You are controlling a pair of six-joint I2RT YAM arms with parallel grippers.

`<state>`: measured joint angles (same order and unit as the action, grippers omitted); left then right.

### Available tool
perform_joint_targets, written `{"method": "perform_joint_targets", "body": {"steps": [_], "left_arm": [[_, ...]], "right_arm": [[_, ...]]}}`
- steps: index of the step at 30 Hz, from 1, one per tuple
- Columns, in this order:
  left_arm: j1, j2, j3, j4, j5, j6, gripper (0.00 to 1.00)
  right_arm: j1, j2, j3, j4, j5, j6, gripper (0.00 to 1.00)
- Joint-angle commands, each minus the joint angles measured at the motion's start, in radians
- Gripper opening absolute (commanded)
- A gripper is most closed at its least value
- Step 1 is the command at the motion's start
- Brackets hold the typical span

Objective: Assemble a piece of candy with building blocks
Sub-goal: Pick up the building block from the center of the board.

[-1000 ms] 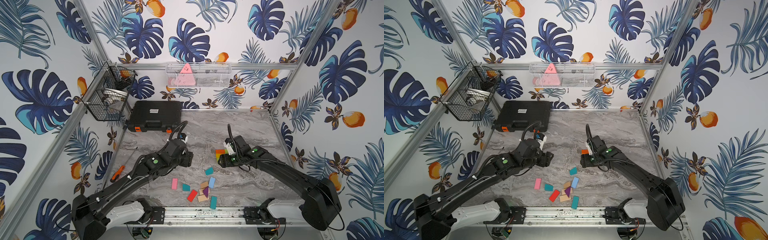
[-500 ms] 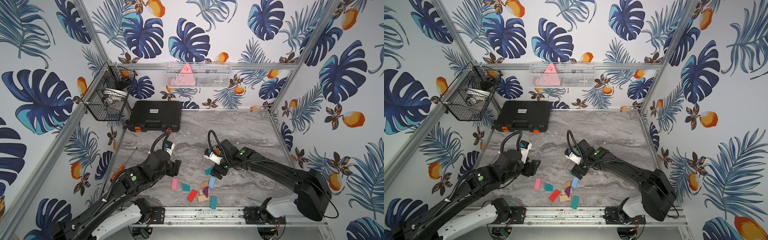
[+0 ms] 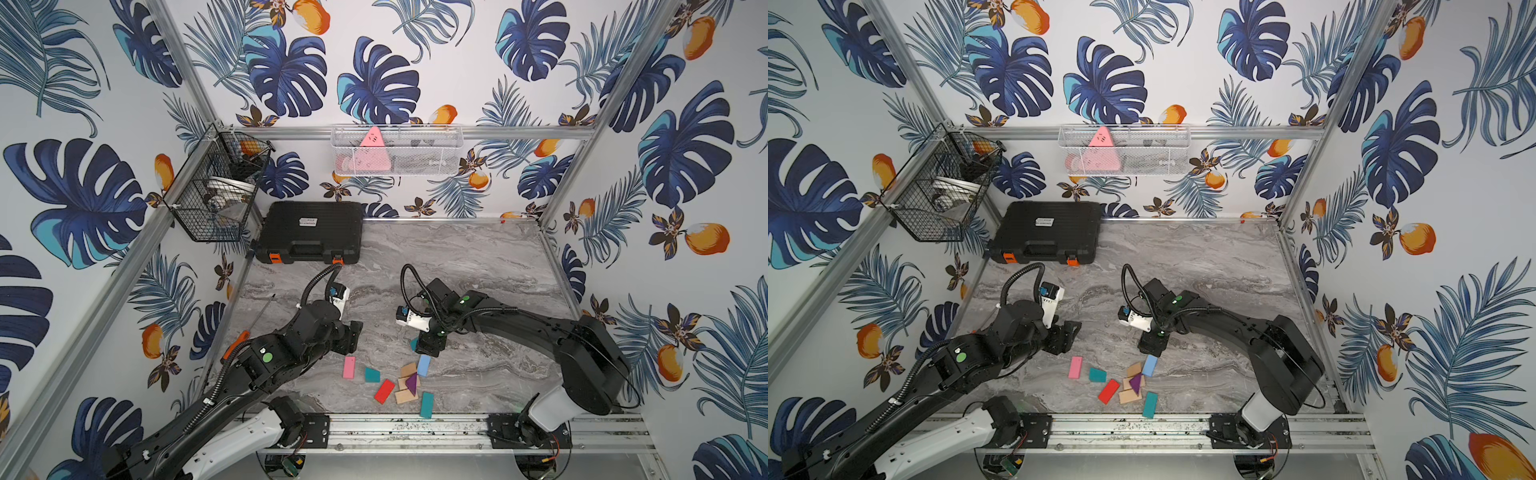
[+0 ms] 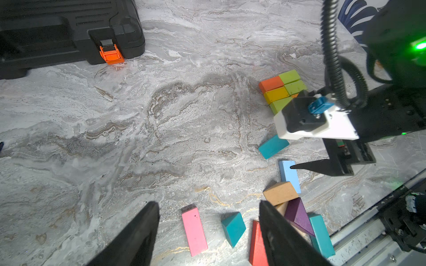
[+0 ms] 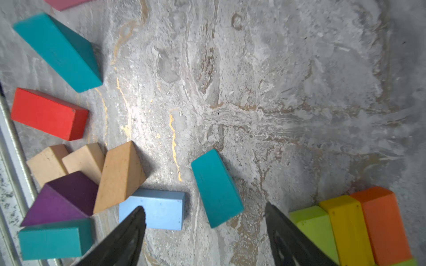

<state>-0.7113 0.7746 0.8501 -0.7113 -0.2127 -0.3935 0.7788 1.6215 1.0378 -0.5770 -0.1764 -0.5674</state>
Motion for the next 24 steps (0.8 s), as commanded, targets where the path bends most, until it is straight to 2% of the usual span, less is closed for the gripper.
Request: {"method": "perform_joint_targets", "body": {"steps": [1,12,24], "left_arm": [[0.001,-0.002,0.0,0.001,-0.008,0.013,0.73],[0.001,0.002,-0.002,0.003,0.003,0.014,0.73],[0.0,-0.005,-0.003,0.0,0.003,0.011,0.73]], "right_arm": [[0.001,0.03,0.012,0.016,0.013,-0.033,0.83],[0.002,0.093,0.021,-0.009,0.038,-0.045,0.75],[0.01,0.118,0.027,-0.004,0.041,-0.033,0.59]]}}
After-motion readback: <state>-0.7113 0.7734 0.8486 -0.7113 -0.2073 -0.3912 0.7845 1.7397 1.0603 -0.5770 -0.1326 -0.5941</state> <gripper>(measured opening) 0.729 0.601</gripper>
